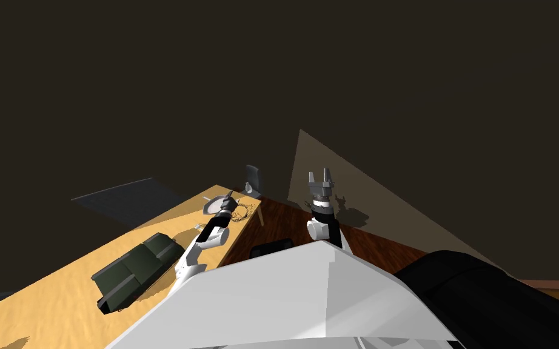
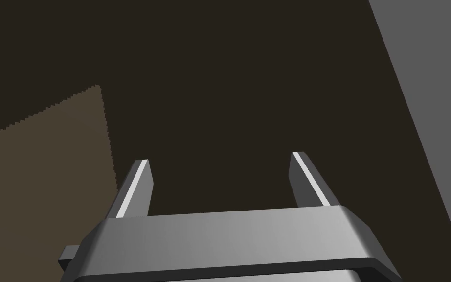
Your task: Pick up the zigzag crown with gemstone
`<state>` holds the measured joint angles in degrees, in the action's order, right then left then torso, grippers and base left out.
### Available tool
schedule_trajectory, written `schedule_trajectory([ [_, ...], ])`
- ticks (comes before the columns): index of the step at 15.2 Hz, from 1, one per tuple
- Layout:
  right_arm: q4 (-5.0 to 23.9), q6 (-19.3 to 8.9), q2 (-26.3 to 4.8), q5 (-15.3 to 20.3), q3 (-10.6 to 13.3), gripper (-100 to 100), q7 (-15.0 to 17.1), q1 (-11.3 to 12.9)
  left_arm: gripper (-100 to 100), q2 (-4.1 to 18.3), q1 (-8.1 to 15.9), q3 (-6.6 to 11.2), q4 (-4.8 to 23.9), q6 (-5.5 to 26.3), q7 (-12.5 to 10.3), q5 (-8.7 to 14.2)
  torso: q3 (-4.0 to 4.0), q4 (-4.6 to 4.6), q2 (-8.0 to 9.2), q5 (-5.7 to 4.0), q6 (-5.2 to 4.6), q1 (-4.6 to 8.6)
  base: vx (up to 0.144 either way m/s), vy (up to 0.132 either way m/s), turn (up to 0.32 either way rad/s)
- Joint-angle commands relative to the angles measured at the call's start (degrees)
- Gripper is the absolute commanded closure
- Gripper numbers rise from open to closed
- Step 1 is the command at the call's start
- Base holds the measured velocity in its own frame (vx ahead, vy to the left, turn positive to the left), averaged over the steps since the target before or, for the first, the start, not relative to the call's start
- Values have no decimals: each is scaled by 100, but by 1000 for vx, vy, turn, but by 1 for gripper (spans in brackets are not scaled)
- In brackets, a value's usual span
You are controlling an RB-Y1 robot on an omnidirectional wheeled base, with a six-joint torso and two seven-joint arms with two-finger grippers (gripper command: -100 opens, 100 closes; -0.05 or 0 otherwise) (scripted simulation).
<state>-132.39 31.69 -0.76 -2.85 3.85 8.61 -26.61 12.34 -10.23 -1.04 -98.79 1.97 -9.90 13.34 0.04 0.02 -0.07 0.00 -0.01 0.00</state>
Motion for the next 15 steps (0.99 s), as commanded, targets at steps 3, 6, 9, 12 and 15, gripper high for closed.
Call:
schedule_trajectory([
  [3,0,0,0,0,0,0,0,0,-100,3,231,36,418,416,-186,152,0,0,0,0,0,0,12,1,-24],
  [6,0,0,0,0,0,0,0,0,-100,3,326,48,605,573,-261,215,0,0,0,0,-1,0,10,1,-23],
  [9,0,0,0,0,0,0,0,0,-100,-4,506,71,977,882,-408,337,0,0,0,0,0,-1,14,1,-30],
  [12,0,0,0,0,0,0,0,0,-100,-16,667,91,1339,1177,-546,451,0,0,0,0,0,0,12,1,-21],
  [15,0,0,0,0,0,0,0,0,-100,-33,807,107,1685,1456,-673,556,0,1,0,0,1,0,13,0,-28],
])
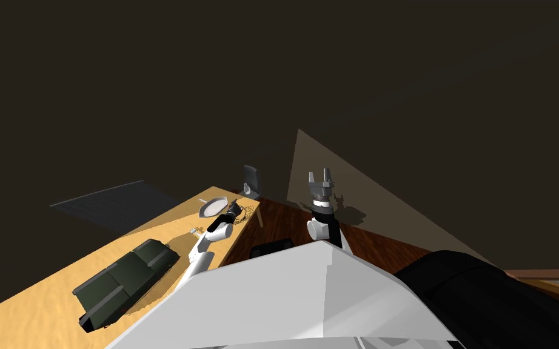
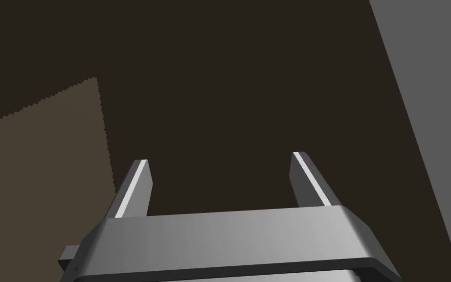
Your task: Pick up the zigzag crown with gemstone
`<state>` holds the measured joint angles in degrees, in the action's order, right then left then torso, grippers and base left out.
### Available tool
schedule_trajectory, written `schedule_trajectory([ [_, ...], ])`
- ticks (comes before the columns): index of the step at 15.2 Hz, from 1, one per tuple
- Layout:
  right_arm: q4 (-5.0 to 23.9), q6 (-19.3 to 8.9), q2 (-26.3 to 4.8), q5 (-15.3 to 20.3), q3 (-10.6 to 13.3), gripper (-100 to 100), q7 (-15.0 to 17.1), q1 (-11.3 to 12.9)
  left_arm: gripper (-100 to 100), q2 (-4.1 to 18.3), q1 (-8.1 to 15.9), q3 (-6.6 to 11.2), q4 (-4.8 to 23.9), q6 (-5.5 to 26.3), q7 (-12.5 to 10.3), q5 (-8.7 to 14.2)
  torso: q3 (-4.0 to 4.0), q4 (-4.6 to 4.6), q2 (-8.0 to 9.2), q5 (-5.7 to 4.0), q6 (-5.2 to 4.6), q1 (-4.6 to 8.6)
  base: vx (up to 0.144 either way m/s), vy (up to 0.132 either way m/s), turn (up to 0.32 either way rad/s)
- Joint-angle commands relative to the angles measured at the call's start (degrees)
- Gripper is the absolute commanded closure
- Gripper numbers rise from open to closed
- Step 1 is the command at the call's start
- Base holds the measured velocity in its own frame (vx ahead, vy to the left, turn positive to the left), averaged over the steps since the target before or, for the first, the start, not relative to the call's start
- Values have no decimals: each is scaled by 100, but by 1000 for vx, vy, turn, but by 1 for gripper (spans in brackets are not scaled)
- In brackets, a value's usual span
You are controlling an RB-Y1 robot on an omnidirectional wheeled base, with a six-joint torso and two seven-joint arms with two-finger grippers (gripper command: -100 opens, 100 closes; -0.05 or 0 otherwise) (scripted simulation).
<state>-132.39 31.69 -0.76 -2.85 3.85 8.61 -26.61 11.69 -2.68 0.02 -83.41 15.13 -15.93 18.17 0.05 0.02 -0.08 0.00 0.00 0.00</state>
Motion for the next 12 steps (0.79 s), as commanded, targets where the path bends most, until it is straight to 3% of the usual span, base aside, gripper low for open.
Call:
schedule_trajectory([
  [1,0,0,0,0,0,0,0,0,-100,22,111,8,286,271,-129,122,0,0,0,0,0,0,13,1,-34],
  [6,0,0,0,0,0,0,0,0,-100,1,210,18,628,515,-236,208,-1,-1,2,0,1,-1,10,1,-17],
  [9,0,0,0,0,0,0,0,0,-100,-31,295,24,1045,823,-364,308,-1,0,3,0,0,0,9,1,-25],
  [12,0,0,0,0,0,0,0,0,-100,-51,304,20,1279,985,-424,353,-2,-1,3,0,1,-1,9,2,-12],
])
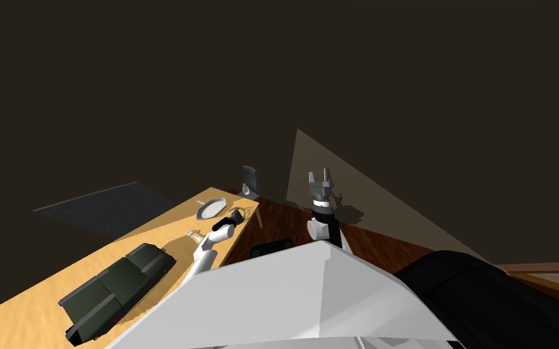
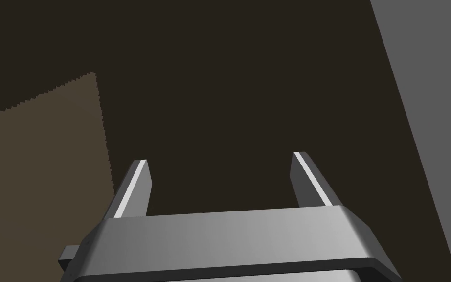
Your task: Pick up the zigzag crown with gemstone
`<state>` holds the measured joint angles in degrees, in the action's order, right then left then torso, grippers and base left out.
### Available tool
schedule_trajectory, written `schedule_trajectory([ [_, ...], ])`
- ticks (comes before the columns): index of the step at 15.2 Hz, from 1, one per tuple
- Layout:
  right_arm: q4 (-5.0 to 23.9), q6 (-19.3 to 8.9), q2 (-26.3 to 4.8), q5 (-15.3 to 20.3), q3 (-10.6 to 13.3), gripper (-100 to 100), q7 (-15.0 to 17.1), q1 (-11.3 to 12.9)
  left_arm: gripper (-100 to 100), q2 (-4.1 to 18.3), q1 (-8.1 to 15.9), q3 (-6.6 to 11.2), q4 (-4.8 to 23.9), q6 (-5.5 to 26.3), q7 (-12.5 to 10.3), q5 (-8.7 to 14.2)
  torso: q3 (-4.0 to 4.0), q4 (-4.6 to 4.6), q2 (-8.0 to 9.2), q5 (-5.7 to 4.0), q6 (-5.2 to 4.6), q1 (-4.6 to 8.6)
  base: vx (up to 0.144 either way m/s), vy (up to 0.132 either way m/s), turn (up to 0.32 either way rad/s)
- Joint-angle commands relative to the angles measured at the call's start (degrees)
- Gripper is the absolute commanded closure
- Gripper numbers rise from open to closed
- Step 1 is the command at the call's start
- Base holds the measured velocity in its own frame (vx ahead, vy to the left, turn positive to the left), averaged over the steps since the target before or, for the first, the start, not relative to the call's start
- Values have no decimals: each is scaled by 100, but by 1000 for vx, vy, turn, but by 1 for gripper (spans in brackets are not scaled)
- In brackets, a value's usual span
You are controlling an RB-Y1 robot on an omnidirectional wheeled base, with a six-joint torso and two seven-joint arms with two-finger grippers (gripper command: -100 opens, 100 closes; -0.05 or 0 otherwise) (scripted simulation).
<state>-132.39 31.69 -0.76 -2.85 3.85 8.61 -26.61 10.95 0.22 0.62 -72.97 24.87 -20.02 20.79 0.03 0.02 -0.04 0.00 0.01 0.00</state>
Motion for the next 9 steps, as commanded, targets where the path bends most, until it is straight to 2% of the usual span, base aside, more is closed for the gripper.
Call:
schedule_trajectory([
  [1,0,0,0,0,0,0,0,0,-100,23,13,-41,234,10,-15,91,0,0,0,0,0,0,7,1,-11],
  [6,0,0,0,0,0,0,0,0,-100,-3,-55,-59,505,173,-61,119,-2,-1,3,0,0,0,1,0,-2],
  [7,0,0,0,0,0,0,0,0,-100,2,-53,-54,409,142,-52,114,-2,-1,3,0,0,0,0,0,0],
  [8,0,0,0,0,0,0,0,0,-100,-55,-17,-35,634,-21,-14,110,-2,-1,3,0,0,0,26,10,-39],
  [9,0,0,0,0,0,0,0,0,-100,-70,-8,-29,684,-62,-4,108,0,-1,-2,0,-1,-2,45,19,-65],
])
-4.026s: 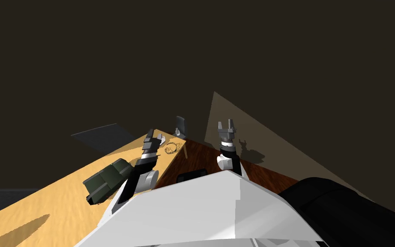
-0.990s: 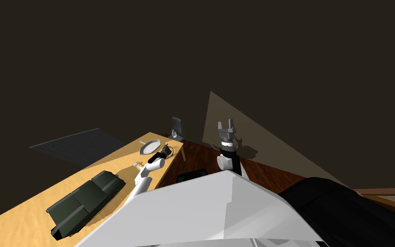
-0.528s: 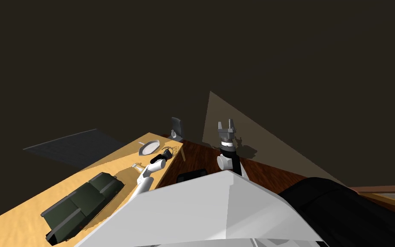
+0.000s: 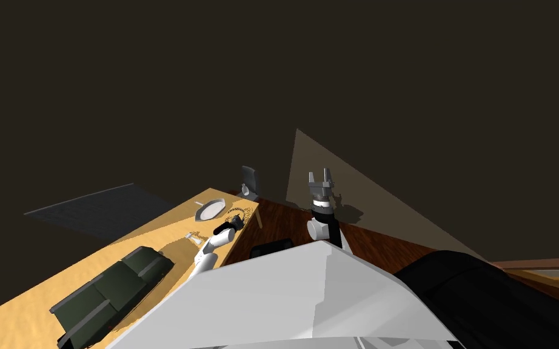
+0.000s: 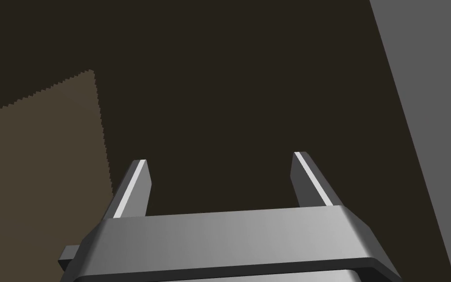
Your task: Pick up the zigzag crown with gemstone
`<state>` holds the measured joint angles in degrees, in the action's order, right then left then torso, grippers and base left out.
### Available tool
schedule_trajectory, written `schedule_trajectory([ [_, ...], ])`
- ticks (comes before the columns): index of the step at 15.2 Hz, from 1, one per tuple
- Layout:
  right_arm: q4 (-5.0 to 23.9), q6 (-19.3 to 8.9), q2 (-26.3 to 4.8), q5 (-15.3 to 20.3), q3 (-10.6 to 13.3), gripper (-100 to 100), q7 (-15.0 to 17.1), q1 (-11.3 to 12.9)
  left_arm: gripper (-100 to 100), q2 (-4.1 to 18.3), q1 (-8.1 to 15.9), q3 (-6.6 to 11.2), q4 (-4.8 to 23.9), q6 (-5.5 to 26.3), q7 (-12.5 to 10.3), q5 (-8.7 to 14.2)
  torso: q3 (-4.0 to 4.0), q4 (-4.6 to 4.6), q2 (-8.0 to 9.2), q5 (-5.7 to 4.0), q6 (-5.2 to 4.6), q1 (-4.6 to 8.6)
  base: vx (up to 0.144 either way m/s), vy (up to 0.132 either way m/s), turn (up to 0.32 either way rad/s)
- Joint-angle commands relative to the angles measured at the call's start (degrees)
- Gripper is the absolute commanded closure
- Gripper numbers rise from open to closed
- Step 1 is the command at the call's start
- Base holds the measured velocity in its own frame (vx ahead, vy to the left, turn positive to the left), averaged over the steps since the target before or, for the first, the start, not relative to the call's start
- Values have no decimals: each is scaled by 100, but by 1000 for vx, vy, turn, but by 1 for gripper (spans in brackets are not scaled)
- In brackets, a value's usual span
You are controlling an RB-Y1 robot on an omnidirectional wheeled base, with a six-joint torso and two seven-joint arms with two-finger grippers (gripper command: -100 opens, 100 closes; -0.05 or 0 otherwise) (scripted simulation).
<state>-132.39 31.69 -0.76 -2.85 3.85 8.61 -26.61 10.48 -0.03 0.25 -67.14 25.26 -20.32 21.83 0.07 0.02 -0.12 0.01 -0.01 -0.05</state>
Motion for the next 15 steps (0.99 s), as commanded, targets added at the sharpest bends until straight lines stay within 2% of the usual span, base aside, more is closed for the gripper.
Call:
schedule_trajectory([
  [1,0,0,0,0,0,0,0,0,-100,-52,35,19,201,-183,45,0,0,0,0,0,0,0,54,25,-65],
  [3,0,0,0,0,0,0,0,0,-100,-95,61,35,351,-307,74,-6,5,2,-9,1,1,-6,59,31,-41],
  [4,0,0,0,0,0,0,0,0,-100,-61,41,19,255,-219,55,8,7,3,-11,2,1,-7,35,19,-17],
  [5,0,0,0,0,0,0,0,0,100,-66,45,20,278,-248,62,8,5,2,-7,1,1,-4,13,7,-1],
  [9,0,0,0,0,0,0,0,0,100,-68,45,21,276,-250,60,10,-2,-1,5,-1,0,2,1,1,1],
  [10,0,0,0,0,0,0,0,0,100,-23,17,8,101,-101,26,4,-3,-1,7,-2,0,3,-26,-10,43],
  [14,0,0,1,0,0,0,0,1,100,50,-26,-19,-149,105,-23,14,-18,-5,34,-6,1,17,-54,-25,54],
  [15,0,0,1,0,0,0,0,1,100,36,-1,-15,-47,20,-3,24,-19,-6,35,-7,0,18,-29,-14,11],
])
